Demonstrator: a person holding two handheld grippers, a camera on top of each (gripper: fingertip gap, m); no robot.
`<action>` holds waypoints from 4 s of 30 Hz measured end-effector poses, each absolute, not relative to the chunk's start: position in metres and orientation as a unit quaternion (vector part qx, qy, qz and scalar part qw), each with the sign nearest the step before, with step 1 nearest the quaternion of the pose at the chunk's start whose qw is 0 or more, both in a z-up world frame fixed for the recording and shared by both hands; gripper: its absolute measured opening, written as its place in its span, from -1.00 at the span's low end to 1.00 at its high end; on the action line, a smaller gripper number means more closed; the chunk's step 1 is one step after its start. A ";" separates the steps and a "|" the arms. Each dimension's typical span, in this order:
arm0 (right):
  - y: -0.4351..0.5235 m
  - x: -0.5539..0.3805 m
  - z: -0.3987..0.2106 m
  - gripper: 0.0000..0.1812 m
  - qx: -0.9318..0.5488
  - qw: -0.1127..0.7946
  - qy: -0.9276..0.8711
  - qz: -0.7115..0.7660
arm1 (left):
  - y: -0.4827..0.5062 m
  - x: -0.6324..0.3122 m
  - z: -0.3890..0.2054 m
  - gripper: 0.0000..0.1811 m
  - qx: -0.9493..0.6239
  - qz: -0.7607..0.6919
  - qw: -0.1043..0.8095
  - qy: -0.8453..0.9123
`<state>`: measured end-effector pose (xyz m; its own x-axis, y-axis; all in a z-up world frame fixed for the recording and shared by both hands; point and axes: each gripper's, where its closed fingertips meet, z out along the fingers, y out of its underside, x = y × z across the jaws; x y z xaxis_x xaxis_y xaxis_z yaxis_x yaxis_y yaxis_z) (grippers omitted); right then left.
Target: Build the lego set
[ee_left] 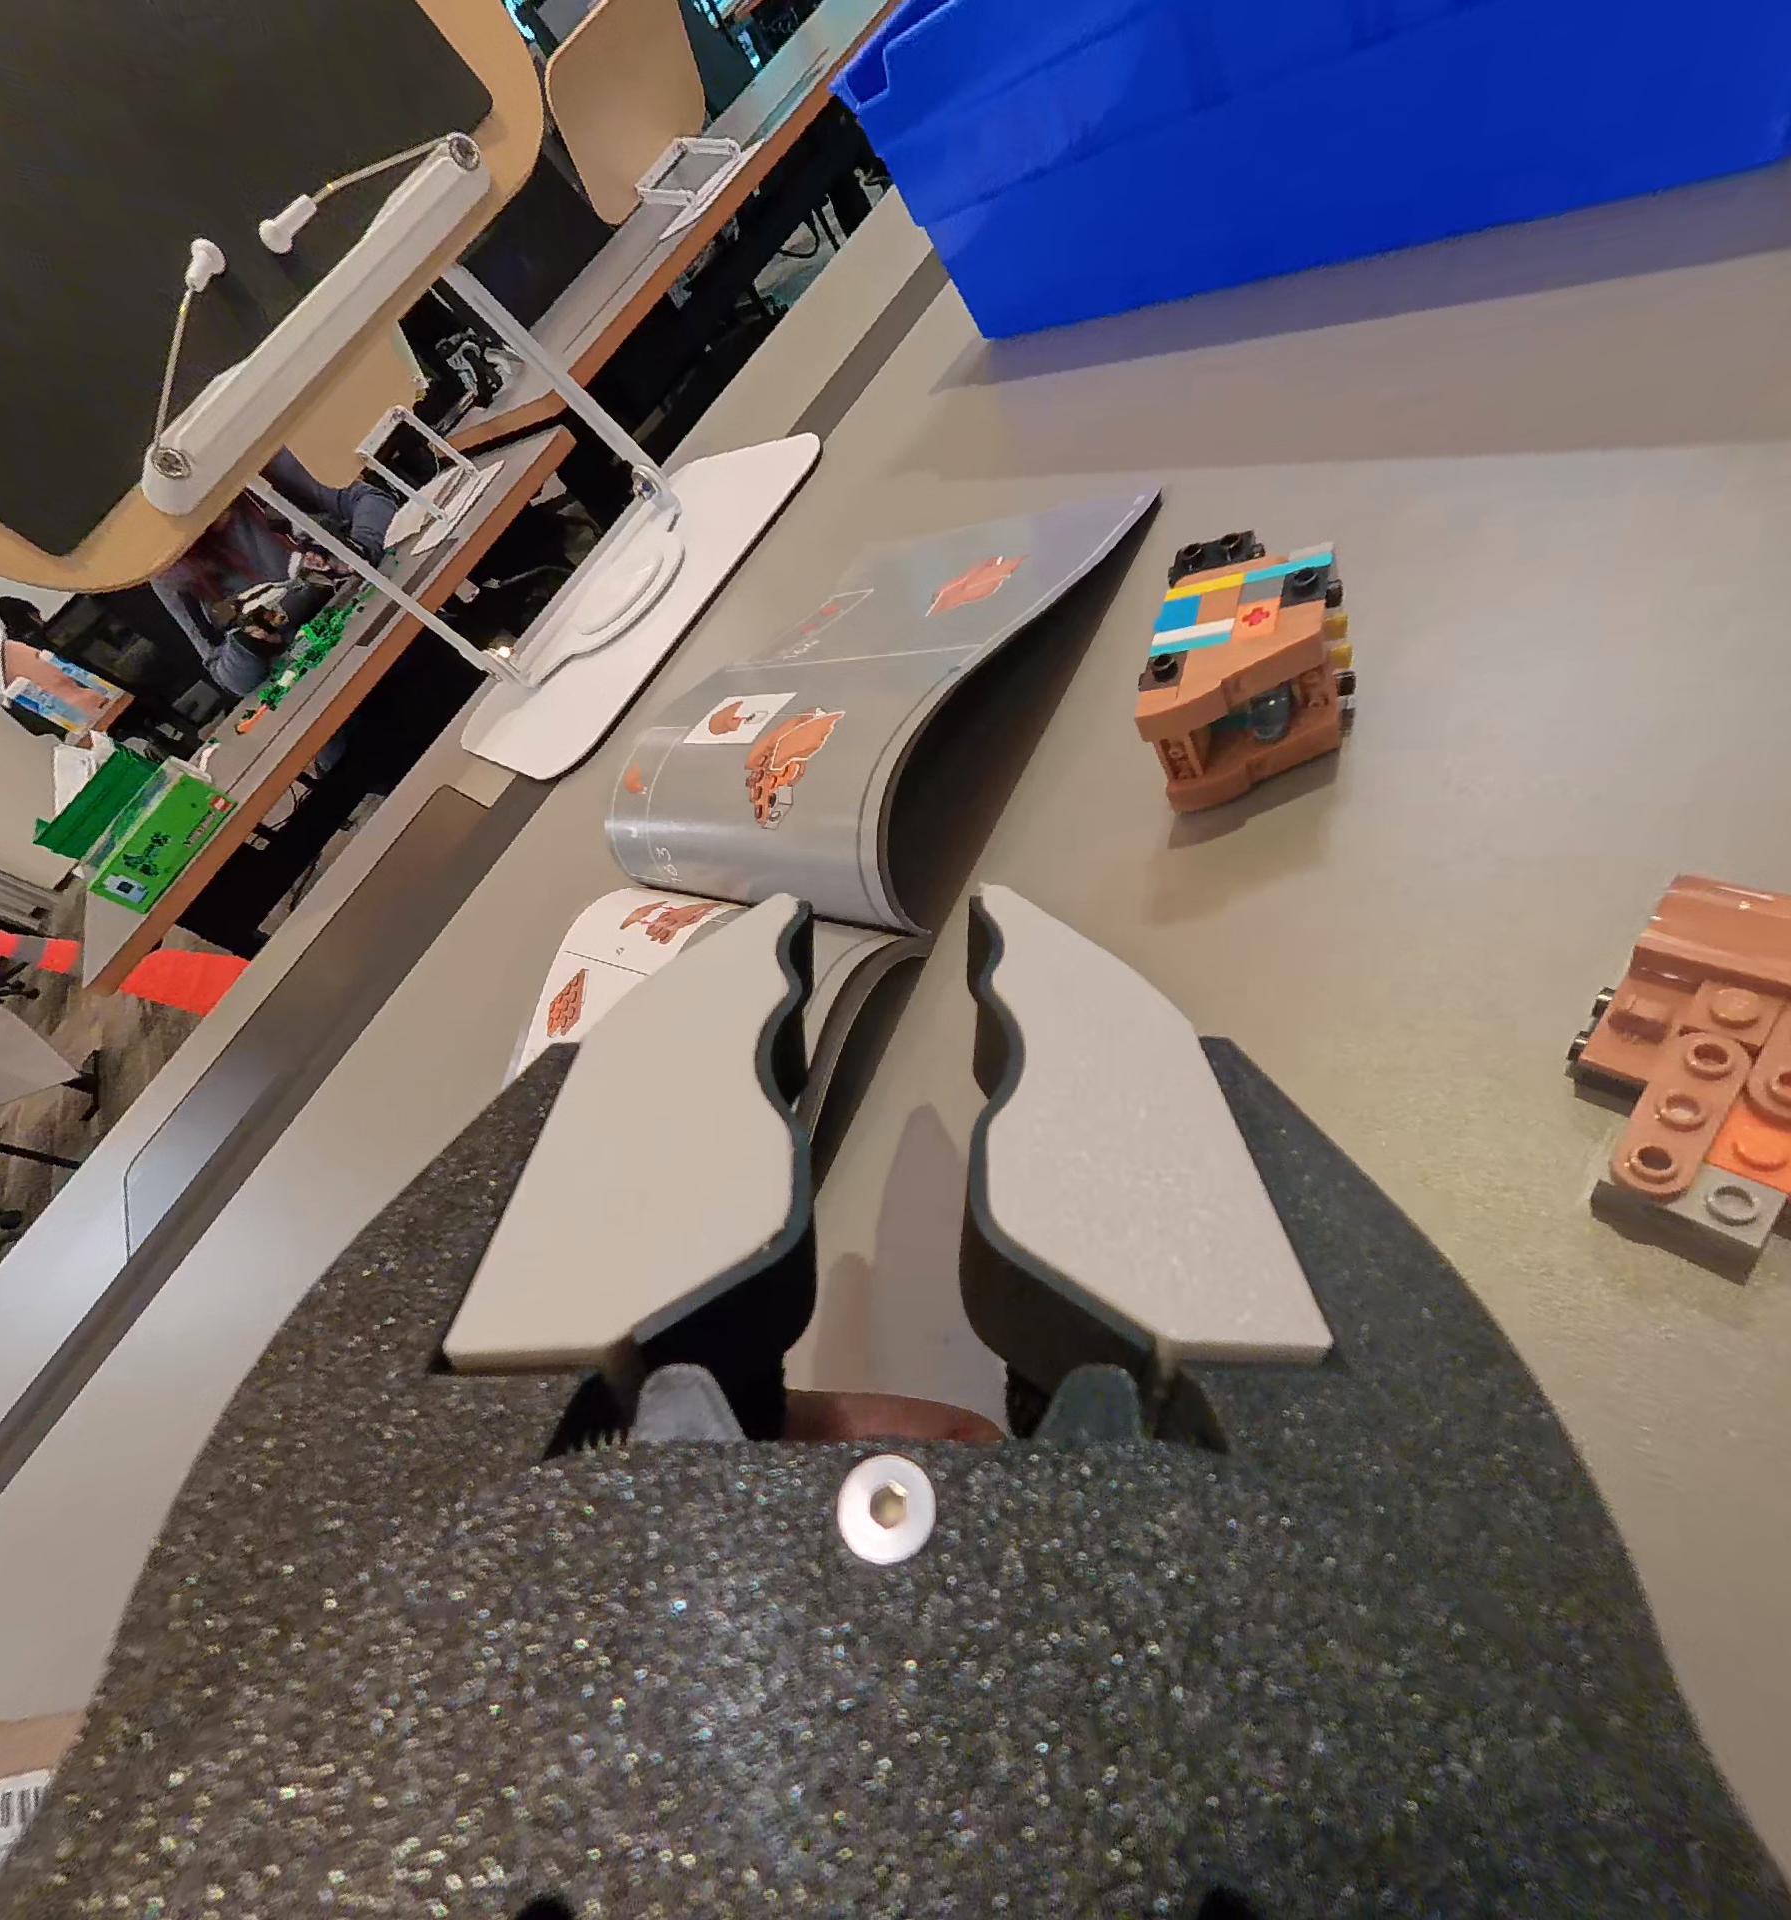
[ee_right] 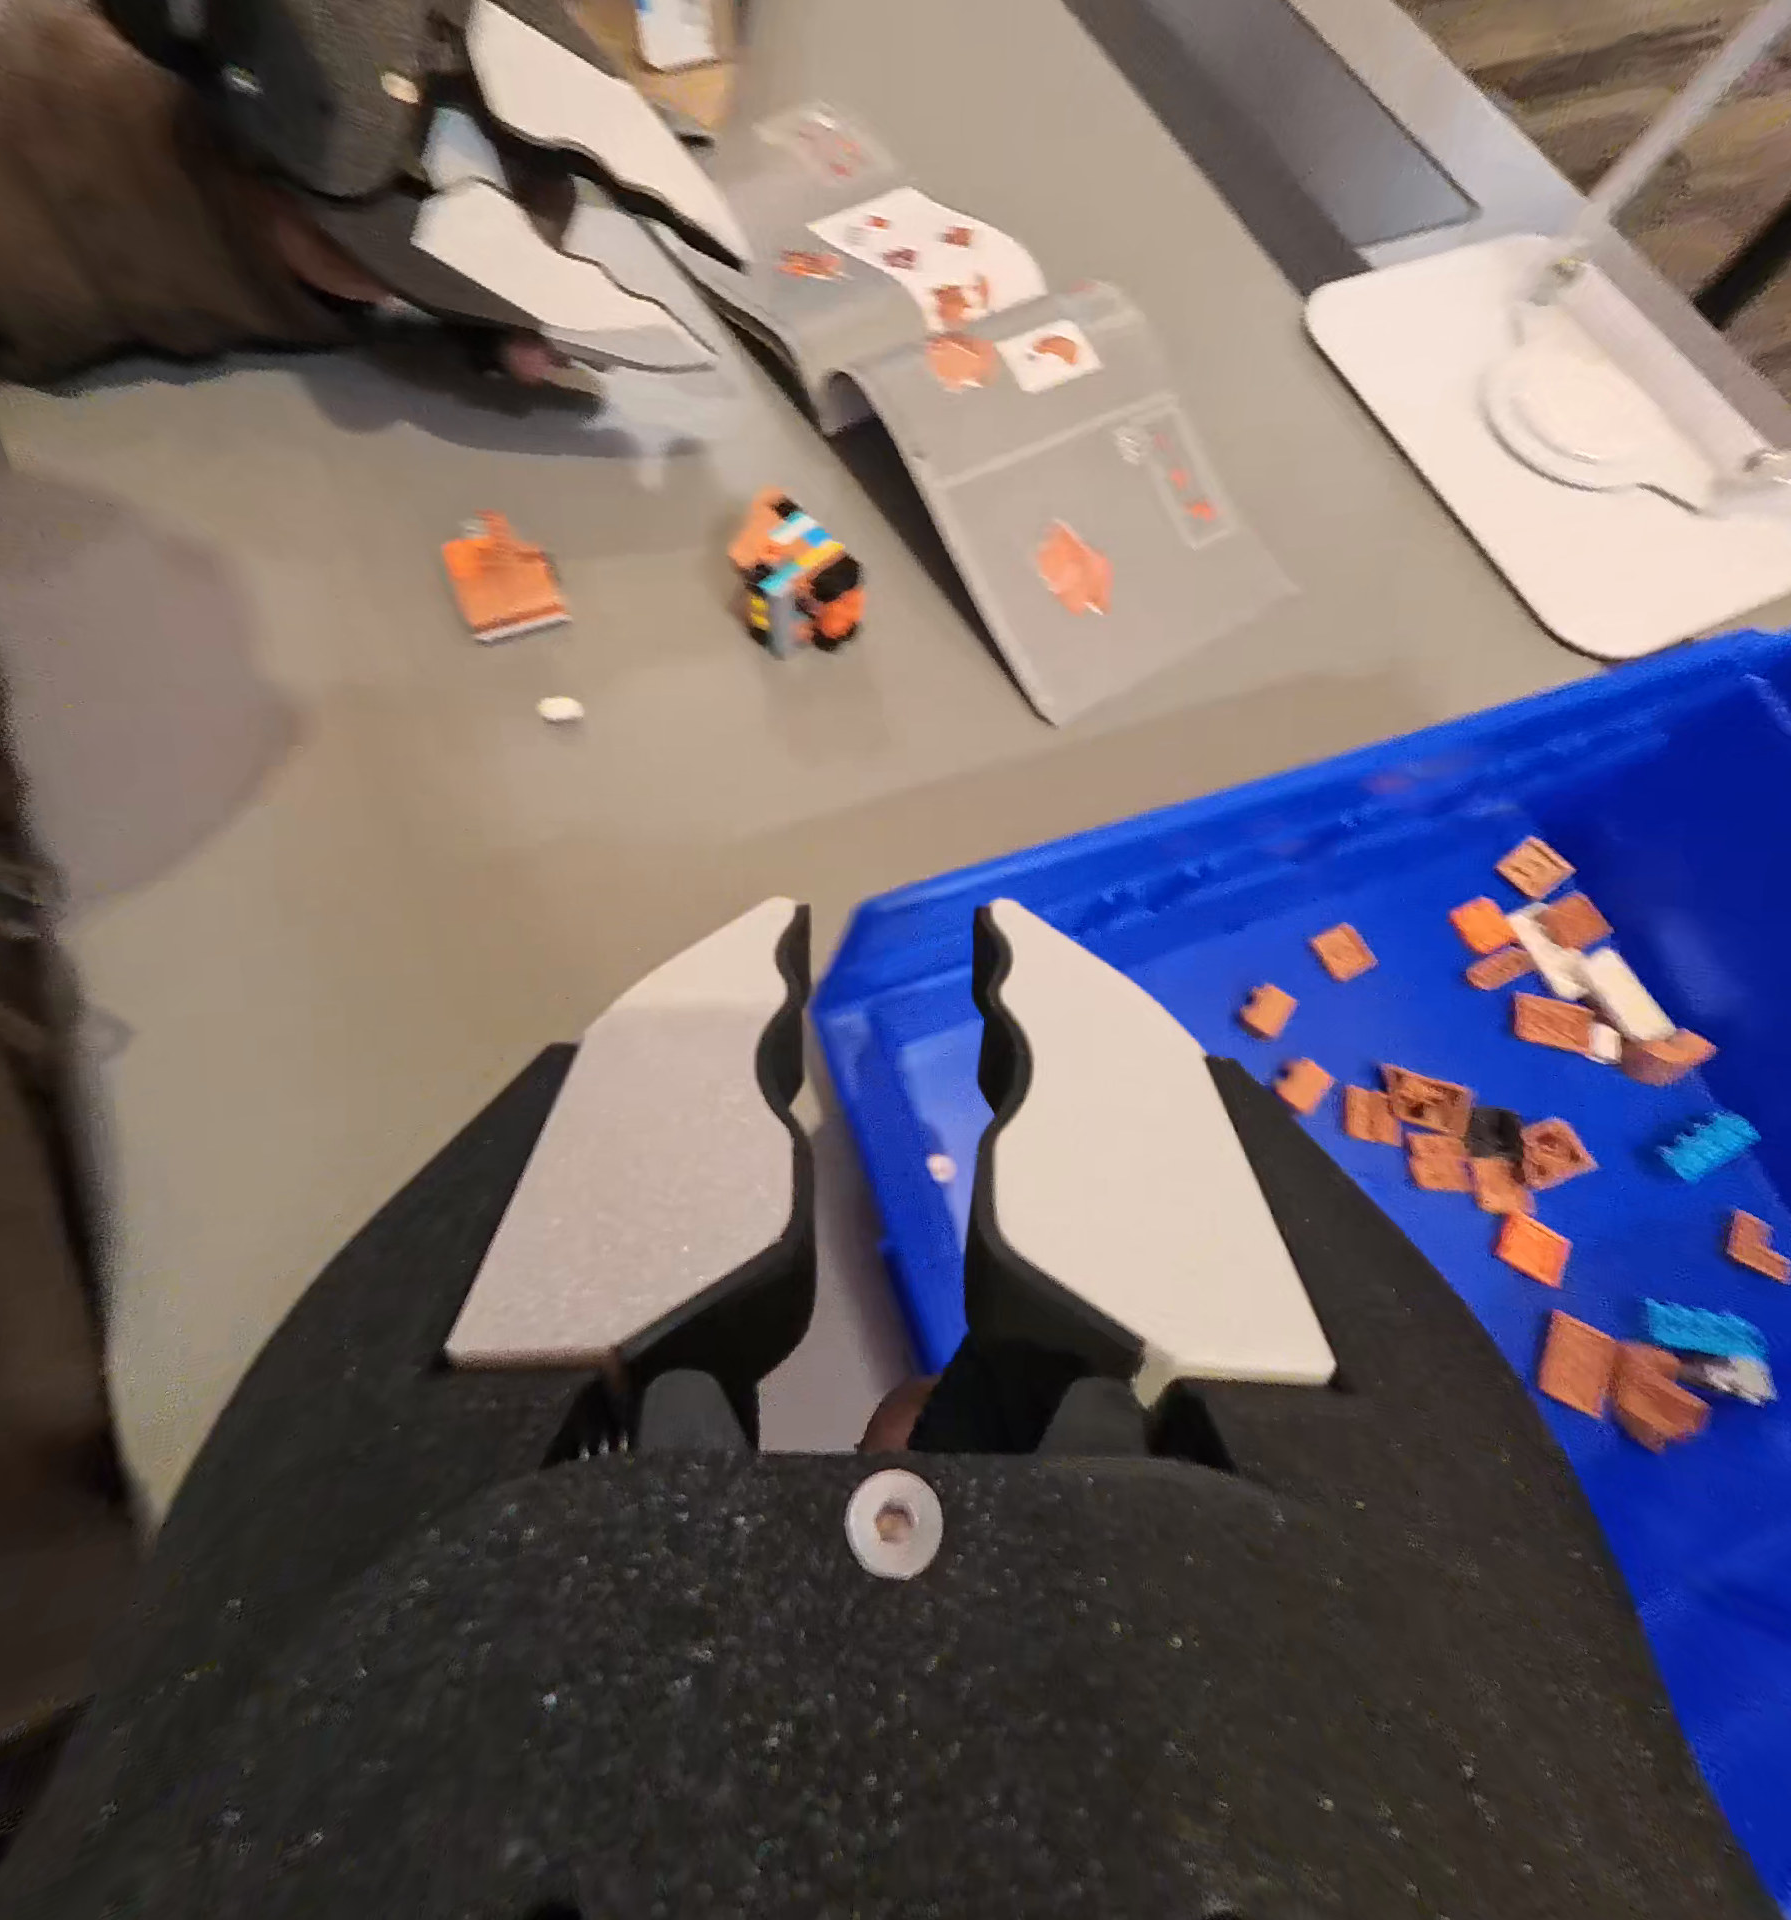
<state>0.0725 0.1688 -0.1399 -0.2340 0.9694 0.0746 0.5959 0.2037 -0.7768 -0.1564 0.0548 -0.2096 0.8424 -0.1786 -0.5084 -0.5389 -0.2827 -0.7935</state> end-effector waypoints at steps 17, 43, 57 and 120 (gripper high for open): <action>0.210 0.061 -0.149 -0.68 -0.566 0.320 -0.701 0.293 | 0.054 -0.158 -0.210 -0.69 -0.784 0.166 0.552 0.229; 0.240 0.065 -0.149 -0.68 -0.568 0.321 -0.721 0.232 | 0.054 -0.156 -0.209 -0.69 -0.782 0.168 0.553 0.234; 0.300 0.056 -0.181 -0.68 -0.497 0.217 -0.835 0.094 | 0.054 -0.154 -0.206 -0.69 -0.779 0.170 0.556 0.235; 0.356 0.043 -0.228 -0.60 -0.487 0.105 -0.866 -0.029 | 0.053 -0.149 -0.203 -0.69 -0.773 0.170 0.561 0.243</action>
<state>0.0431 0.3565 -0.2278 -0.5029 0.8383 0.2104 0.8506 0.5232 -0.0515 -0.1493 0.0533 -0.2027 0.8242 -0.1845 -0.5354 -0.5662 -0.2534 -0.7843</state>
